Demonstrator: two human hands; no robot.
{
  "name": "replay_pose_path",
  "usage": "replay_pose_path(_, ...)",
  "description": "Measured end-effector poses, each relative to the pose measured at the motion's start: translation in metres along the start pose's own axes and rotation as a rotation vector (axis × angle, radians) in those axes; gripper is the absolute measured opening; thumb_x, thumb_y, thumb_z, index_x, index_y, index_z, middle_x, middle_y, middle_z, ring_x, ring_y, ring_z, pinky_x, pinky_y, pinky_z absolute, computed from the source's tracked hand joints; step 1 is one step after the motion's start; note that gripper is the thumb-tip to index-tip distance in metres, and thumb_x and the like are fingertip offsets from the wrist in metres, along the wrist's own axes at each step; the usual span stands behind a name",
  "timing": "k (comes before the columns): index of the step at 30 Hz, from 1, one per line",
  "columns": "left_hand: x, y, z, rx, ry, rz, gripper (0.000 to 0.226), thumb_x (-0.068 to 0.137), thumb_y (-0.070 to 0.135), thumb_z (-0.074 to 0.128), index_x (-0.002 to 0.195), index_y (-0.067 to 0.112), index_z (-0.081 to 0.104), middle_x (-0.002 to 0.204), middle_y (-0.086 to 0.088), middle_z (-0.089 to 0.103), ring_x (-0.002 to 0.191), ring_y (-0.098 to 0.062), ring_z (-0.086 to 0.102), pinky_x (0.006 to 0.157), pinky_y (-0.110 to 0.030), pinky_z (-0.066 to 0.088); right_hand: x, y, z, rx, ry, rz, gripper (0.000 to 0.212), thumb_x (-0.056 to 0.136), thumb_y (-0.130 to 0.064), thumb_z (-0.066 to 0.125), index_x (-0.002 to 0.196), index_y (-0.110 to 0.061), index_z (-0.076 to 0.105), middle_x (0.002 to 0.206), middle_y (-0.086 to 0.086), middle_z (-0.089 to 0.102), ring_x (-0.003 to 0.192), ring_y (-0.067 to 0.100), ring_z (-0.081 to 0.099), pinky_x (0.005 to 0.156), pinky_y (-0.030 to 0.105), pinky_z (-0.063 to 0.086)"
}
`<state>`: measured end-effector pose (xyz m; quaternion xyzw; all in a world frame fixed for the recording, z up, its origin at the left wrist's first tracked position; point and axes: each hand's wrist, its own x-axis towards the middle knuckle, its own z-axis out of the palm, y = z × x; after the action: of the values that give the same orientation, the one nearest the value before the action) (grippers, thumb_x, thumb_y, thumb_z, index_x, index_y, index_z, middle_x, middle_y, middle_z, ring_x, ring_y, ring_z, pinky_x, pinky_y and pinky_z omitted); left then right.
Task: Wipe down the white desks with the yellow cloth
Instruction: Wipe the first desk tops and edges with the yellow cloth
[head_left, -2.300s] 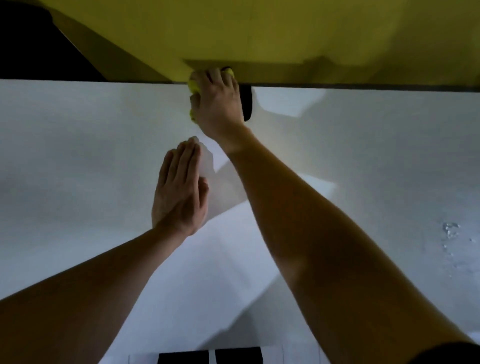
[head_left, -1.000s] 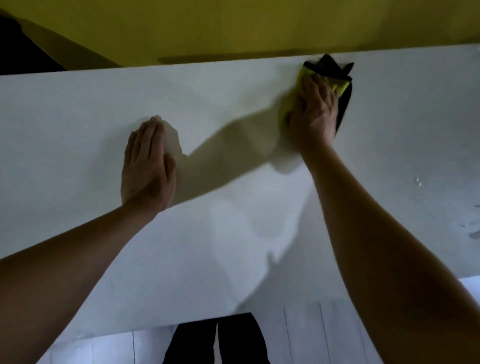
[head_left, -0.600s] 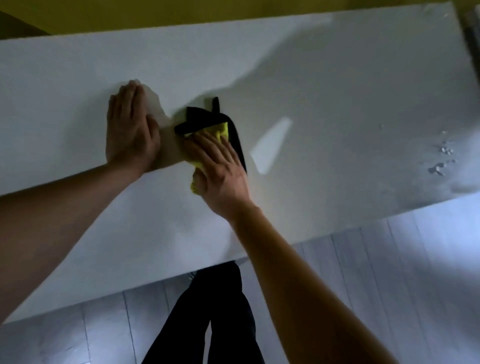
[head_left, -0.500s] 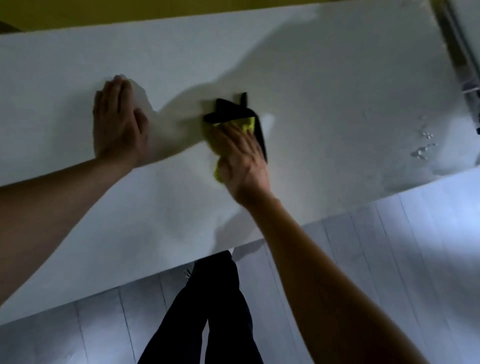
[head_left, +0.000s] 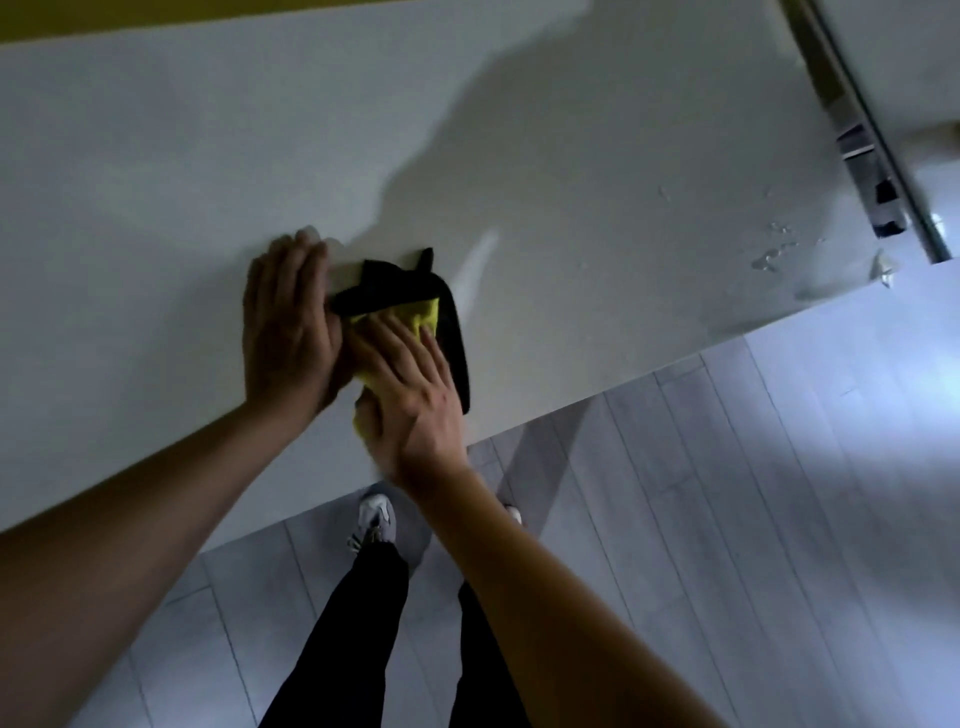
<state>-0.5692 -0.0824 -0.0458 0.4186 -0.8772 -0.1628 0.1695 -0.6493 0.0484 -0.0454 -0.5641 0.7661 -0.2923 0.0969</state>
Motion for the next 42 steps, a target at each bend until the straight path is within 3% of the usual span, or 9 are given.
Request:
replay_pose_path(8,-0.023,0.041,0.013,-0.032,-0.014,0.013,0.055,0.103,0.018,0.037,0.153,-0.004,0.041,0.162,-0.023,0.036,0.153,-0.041,0.030,0.126,-0.053,0.022,-0.003,0.057,-0.043,-0.009,-0.064,-0.147,0.047,0.095,-0.017,0.054,0.142,-0.016,0.054,0.152,0.008,0.047,0.148,0.024,0.033,0.123,0.046,0.022)
replay_pose_path(12,-0.035,0.096,0.039,-0.021,-0.056,0.135,0.054,0.102,0.017,0.041,0.151,-0.004,0.043,0.161,-0.023,0.038,0.152,-0.041,0.031,0.127,-0.051,0.023,-0.013,0.114,-0.078,-0.042,0.052,-0.029,0.047,0.093,-0.012,0.055,0.140,-0.014,0.058,0.150,0.009,0.050,0.146,0.022,0.036,0.123,0.045,0.025)
replay_pose_path(16,-0.032,0.145,0.066,-0.005,-0.065,0.154,0.055,0.102,0.019,0.039,0.154,0.000,0.042,0.164,-0.020,0.035,0.154,-0.038,0.029,0.127,-0.050,0.022,-0.024,0.190,-0.127,-0.108,0.170,0.067,0.040,0.102,-0.030,0.049,0.137,-0.013,0.060,0.146,0.010,0.054,0.141,0.026,0.043,0.114,0.050,0.035)
replay_pose_path(20,-0.025,0.161,0.082,0.036,-0.059,0.110,0.058,0.102,0.021,0.038,0.157,0.001,0.036,0.166,-0.019,0.031,0.155,-0.034,0.027,0.129,-0.047,0.017,-0.019,0.250,-0.171,-0.144,0.211,0.306,0.046,0.100,-0.030,0.047,0.145,-0.019,0.051,0.153,0.005,0.045,0.143,0.025,0.037,0.114,0.051,0.035)
replay_pose_path(25,-0.027,0.162,0.086,0.084,-0.045,0.069,0.060,0.102,0.022,0.035,0.159,0.002,0.029,0.169,-0.017,0.024,0.157,-0.032,0.021,0.129,-0.046,0.015,-0.013,0.235,-0.163,-0.167,0.269,0.440,0.052,0.099,-0.033,0.036,0.149,-0.020,0.045,0.156,0.003,0.041,0.147,0.023,0.030,0.120,0.051,0.027)
replay_pose_path(29,-0.028,0.162,0.082,0.076,-0.044,0.060,0.061,0.103,0.025,0.034,0.158,0.000,0.031,0.167,-0.019,0.028,0.157,-0.034,0.023,0.129,-0.048,0.018,-0.020,0.175,-0.115,-0.143,0.189,0.216,0.049,0.095,-0.017,0.050,0.144,-0.011,0.051,0.150,0.010,0.048,0.144,0.026,0.036,0.119,0.051,0.026)
replay_pose_path(33,-0.028,0.162,0.081,0.087,-0.054,0.057,0.070,0.098,0.030,0.055,0.156,-0.004,0.034,0.164,-0.022,0.033,0.154,-0.037,0.029,0.126,-0.051,0.026,-0.022,0.144,-0.091,-0.078,0.037,-0.033,0.050,0.095,-0.027,0.054,0.144,-0.014,0.052,0.152,0.008,0.048,0.148,0.023,0.033,0.123,0.049,0.022)
replay_pose_path(38,-0.028,0.161,0.082,0.052,-0.023,0.059,0.060,0.101,0.018,0.047,0.157,0.000,0.036,0.166,-0.017,0.033,0.155,-0.035,0.028,0.126,-0.051,0.025,-0.022,0.203,-0.130,-0.074,0.003,-0.213,0.047,0.092,-0.021,0.057,0.138,-0.019,0.059,0.147,0.005,0.053,0.143,0.023,0.040,0.119,0.047,0.029)
replay_pose_path(42,-0.025,0.164,0.084,0.075,-0.028,0.056,0.060,0.101,0.019,0.033,0.157,0.000,0.034,0.166,-0.016,0.031,0.155,-0.034,0.027,0.128,-0.049,0.022,-0.021,0.306,-0.191,-0.128,0.204,-0.063,0.045,0.086,-0.007,0.061,0.129,-0.019,0.066,0.139,0.006,0.059,0.131,0.028,0.051,0.113,0.044,0.037)
